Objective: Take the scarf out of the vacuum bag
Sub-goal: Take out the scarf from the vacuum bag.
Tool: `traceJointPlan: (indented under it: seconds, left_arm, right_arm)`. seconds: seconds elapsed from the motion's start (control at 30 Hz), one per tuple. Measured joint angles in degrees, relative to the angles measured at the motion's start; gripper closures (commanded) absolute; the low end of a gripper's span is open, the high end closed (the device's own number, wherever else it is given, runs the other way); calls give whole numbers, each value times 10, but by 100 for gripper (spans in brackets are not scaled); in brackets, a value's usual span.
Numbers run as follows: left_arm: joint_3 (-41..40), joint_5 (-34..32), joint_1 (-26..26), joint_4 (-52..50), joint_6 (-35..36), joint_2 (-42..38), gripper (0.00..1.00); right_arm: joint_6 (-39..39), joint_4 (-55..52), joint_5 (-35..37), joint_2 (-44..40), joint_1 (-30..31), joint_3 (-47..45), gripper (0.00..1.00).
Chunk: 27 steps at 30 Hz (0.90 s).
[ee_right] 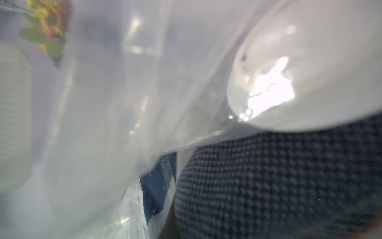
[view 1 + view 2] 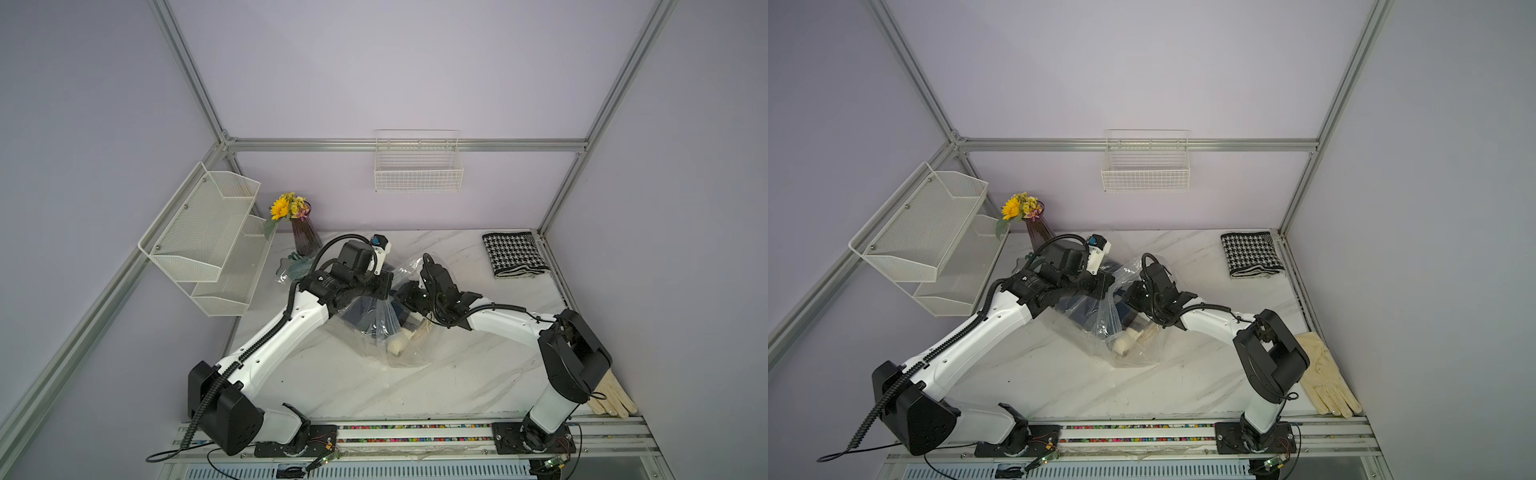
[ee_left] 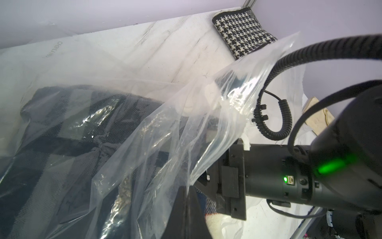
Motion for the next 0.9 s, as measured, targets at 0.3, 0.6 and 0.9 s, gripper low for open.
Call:
traceJointPlan:
  seconds: [0.3, 0.6, 0.9]
  left_arm:
    - [99, -18, 0, -50, 2, 74, 100]
    - [122, -25, 0, -64, 10, 80, 100]
    - [118, -30, 0, -65, 10, 80, 100]
  right_arm:
    - [-19, -8, 6, -11, 0, 2, 100]
    - [-46, -82, 24, -46, 0, 57, 100]
    - [-59, -134, 34, -53, 1, 72, 100]
